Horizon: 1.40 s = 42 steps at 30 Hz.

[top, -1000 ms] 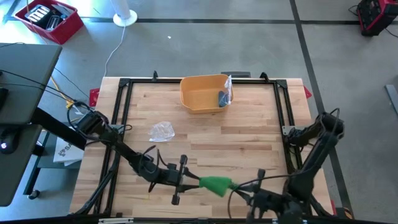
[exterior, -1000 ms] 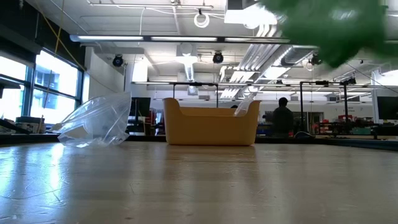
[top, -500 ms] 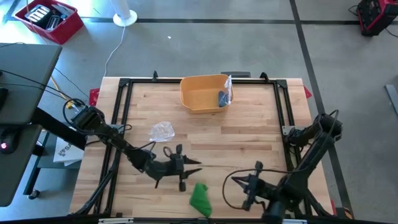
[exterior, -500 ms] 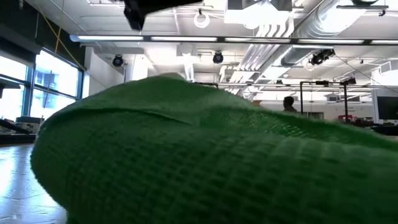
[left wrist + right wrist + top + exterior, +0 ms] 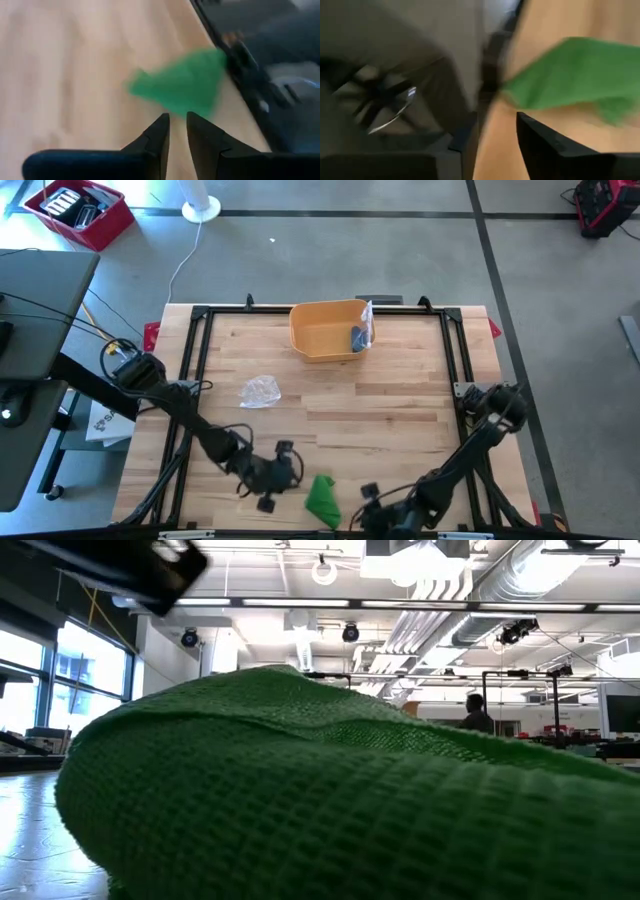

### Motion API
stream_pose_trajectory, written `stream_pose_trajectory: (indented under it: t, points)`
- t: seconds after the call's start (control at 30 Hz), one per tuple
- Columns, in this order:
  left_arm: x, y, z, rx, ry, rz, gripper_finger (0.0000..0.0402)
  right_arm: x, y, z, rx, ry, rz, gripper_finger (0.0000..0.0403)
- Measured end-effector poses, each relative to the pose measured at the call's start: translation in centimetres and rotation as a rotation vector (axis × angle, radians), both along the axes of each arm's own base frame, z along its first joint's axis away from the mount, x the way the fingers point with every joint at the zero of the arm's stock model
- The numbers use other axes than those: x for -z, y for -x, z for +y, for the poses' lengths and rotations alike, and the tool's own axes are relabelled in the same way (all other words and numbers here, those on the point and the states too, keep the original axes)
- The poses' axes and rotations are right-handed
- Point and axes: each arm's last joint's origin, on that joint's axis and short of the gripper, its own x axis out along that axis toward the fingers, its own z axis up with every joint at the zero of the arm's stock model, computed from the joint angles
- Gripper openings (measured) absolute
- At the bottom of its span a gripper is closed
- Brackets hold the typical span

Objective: Roll bandage
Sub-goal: Roll the green bandage

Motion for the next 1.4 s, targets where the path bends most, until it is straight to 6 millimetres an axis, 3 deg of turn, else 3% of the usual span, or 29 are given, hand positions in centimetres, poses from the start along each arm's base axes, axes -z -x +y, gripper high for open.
stream_pose_trajectory:
  t: [0.17, 0.27, 0.37, 0.5, 0.6, 0.7, 0.8, 0.9, 0.97, 1.1, 1.27, 1.4]
  points:
    - [-0.3, 1.3, -2.2, 0.09, 0.205, 0.142, 0.0041, 2.1, -2.0, 0.0, -0.041, -0.072, 0.002, 0.0134]
    - [0.8, 1.3, -2.7, 0.061, 0.19, 0.152, 0.0026, 2.4, -2.7, -0.7, -0.018, -0.064, 0.011, 0.0133]
    - [2.2, 0.1, -2.4, 0.014, 0.139, 0.118, 0.0014, 2.0, -3.1, -1.4, 0.0, -0.054, 0.02, 0.0133]
    - [3.6, -3.1, -1.2, -0.028, 0.167, -0.014, 0.0008, 1.2, -2.8, -2.0, 0.014, -0.032, 0.046, 0.0133]
    - [4.3, -5.7, 1.0, -0.098, 0.209, -0.092, 0.0007, 0.3, -1.8, -2.9, 0.071, -0.005, 0.123, 0.0133]
    - [4.3, -8.0, 4.4, -0.195, 0.197, -0.164, 0.0007, -1.1, -0.5, -3.7, 0.177, 0.037, 0.157, 0.0133]
    - [3.5, -9.7, 8.4, -0.302, 0.175, -0.244, 0.0007, -2.2, 0.5, -4.0, 0.26, 0.085, 0.12, 0.0133]
    - [1.7, -10.3, 11.4, -0.324, 0.171, -0.277, 0.0007, -2.6, 0.6, -3.6, 0.266, 0.058, 0.074, 0.0132]
    - [0.3, -9.8, 12.1, -0.281, 0.169, -0.265, 0.0007, -2.5, 0.1, -3.2, 0.246, 0.012, 0.056, 0.0132]
    - [-1.7, -7.6, 10.9, -0.231, 0.128, -0.177, 0.0007, -1.2, -2.3, -3.2, 0.288, -0.051, -0.027, 0.0132]
    - [-2.7, -4.1, 7.6, -0.272, 0.052, -0.066, 0.0007, 0.3, -6.4, -5.6, 0.406, -0.163, -0.086, 0.0132]
    - [-2.9, -1.6, 5.1, -0.338, 0.033, -0.027, 0.0007, 1.0, -8.3, -7.8, 0.501, -0.268, -0.022, 0.0132]
